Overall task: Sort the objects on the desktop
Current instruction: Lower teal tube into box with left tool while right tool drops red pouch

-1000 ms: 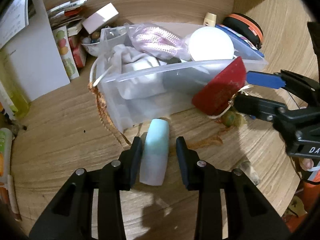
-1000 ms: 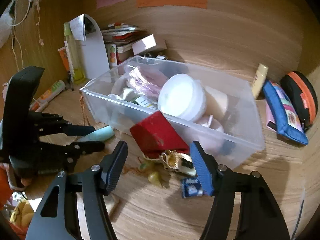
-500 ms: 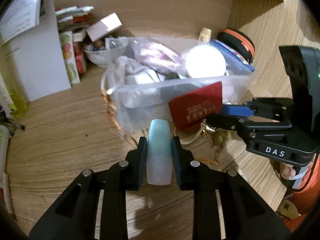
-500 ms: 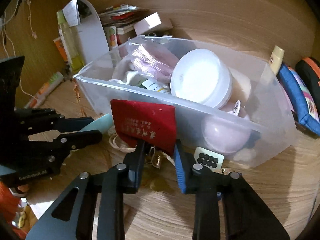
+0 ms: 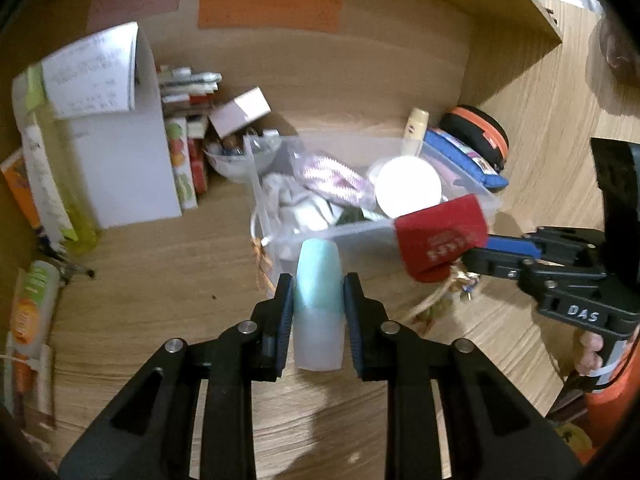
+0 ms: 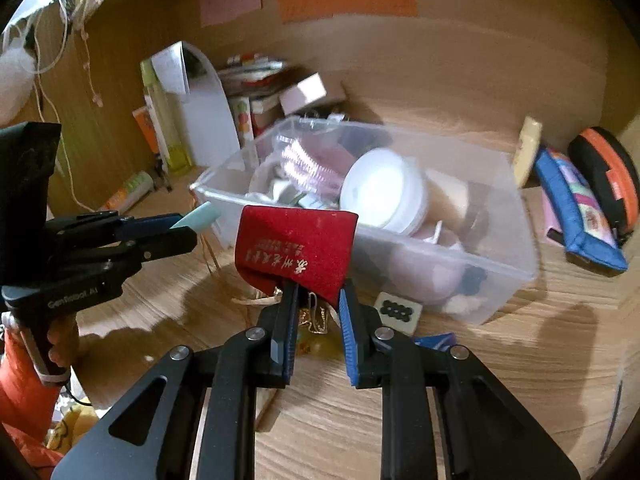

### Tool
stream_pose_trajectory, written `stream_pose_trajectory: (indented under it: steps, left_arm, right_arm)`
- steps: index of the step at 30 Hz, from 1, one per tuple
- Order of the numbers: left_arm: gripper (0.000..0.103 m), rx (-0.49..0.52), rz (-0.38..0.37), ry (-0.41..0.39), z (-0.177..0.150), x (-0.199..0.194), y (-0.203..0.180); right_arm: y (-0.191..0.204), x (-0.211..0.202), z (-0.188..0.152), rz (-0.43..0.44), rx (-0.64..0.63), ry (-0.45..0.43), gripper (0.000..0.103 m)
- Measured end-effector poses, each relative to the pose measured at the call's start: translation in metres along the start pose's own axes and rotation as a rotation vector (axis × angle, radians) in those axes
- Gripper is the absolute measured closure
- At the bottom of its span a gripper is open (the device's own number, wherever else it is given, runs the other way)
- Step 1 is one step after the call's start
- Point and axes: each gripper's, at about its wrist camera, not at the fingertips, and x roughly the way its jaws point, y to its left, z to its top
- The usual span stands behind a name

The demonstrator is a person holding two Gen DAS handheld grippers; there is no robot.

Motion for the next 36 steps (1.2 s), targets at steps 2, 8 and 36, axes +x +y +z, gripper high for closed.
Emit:
stream_pose_trajectory:
  steps: [2,8,36]
  left_arm:
    - [0.079,-0.002,-0.001,-0.013,0.003,-0.005,-0.002]
    - [0.079,0.007,0.019,-0.067,0.016,-0.017,-0.010]
    - [0.079,-0.126,-0.002,-0.043,0.083,0.034,0.024]
  right_arm:
    - [-0.002,-0.008,0.002,-0.001,0.002,-0.017,0.086]
    - [-0.010,-0.037,0.008,-0.026,-0.003,-0.075,0.086]
    - [-0.077,-0.039,0.074,-0.111,0.071,-0.190,0.085]
